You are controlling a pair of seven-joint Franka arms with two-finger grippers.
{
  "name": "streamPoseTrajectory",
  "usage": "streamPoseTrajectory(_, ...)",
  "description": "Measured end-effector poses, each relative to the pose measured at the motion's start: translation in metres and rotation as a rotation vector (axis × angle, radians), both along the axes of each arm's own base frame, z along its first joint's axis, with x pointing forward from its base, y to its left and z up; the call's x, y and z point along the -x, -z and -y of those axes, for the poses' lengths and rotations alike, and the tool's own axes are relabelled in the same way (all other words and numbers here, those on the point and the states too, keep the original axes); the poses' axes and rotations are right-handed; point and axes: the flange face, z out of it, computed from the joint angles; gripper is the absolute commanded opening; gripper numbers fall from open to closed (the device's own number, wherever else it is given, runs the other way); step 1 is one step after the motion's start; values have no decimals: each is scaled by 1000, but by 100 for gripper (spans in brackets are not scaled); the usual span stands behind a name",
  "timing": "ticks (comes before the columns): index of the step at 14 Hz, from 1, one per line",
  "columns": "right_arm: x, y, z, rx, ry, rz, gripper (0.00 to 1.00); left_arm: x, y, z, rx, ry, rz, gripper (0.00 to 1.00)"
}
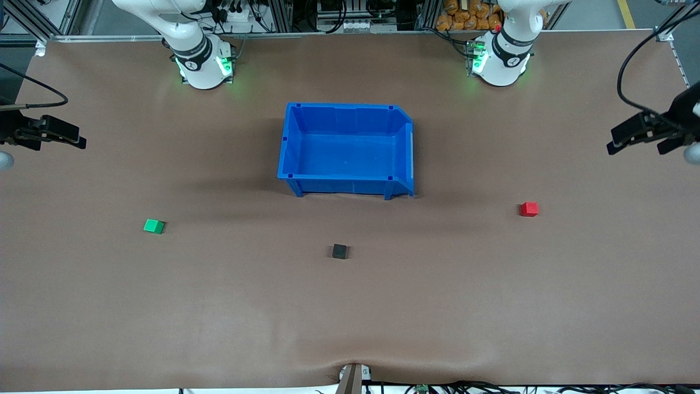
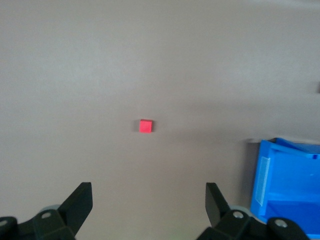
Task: Attach green and red cubes to black cube
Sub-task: 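Move the left gripper down toward the red cube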
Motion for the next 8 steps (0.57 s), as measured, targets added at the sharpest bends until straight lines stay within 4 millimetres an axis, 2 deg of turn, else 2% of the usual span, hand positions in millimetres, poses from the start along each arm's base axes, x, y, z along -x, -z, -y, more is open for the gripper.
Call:
streamPoseTrajectory(2, 0, 0, 0, 0, 0, 0, 100, -13, 27, -23, 12, -33, -44, 100)
streamPoseTrajectory(4, 0, 0, 0, 0, 0, 0, 100, -19, 42, -37, 19, -54, -68, 100)
streamPoseTrajectory(8, 0, 0, 0, 0, 0, 0, 100, -45, 73, -41, -3, -42, -39, 100)
